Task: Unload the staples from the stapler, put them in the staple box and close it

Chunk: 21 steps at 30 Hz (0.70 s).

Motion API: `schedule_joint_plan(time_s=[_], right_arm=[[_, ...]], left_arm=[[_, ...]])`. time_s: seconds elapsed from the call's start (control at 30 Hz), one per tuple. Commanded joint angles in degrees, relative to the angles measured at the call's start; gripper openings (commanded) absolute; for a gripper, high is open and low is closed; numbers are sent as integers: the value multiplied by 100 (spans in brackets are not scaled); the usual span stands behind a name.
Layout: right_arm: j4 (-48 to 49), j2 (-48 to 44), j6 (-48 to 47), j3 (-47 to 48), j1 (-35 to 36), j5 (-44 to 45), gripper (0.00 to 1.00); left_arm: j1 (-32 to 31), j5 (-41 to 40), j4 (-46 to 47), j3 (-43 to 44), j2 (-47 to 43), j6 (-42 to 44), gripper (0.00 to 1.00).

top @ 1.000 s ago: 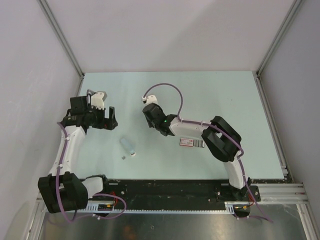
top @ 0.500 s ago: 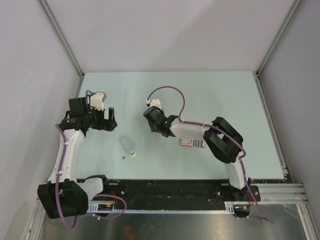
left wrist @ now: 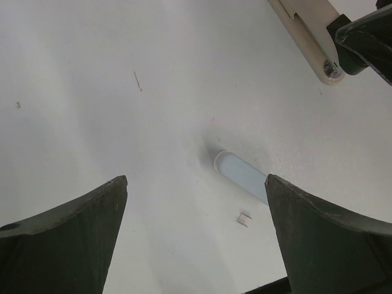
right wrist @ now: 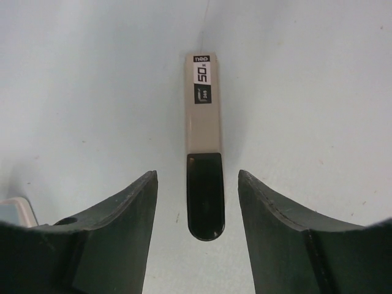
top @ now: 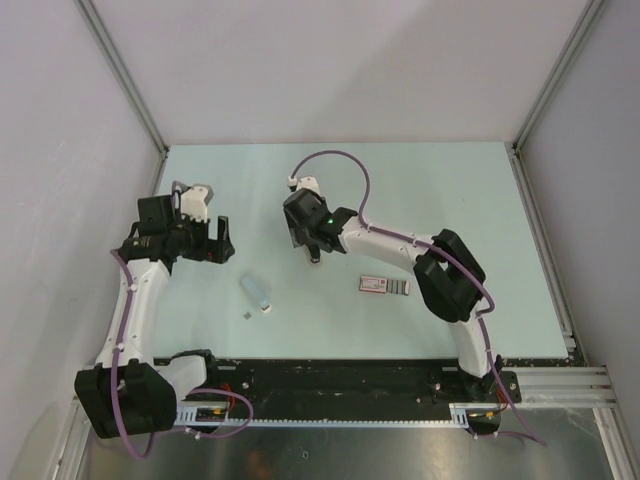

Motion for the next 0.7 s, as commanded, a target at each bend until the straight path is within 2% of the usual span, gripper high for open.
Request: schedule_joint_plan(time_s=[0.0, 0.23, 0.33, 0.53, 0.67], right_arm=[[-429, 265, -93, 461, -80, -141, 59], [-863, 564, -11, 667, -157, -295, 56], [-883, 571, -3, 658, -160, -323, 51], [-804, 547, 9, 661, -194, -460, 28], [-700, 475, 118, 632, -260, -663, 8]], left_arm=[[-60, 117, -53, 68, -110, 83, 99], [-145, 73, -60, 85, -52, 123, 99], [-198, 46, -53, 94, -31, 113, 99], [-414, -68, -52, 102, -30, 97, 99], [-895, -242, -39, 62, 24, 43, 99]])
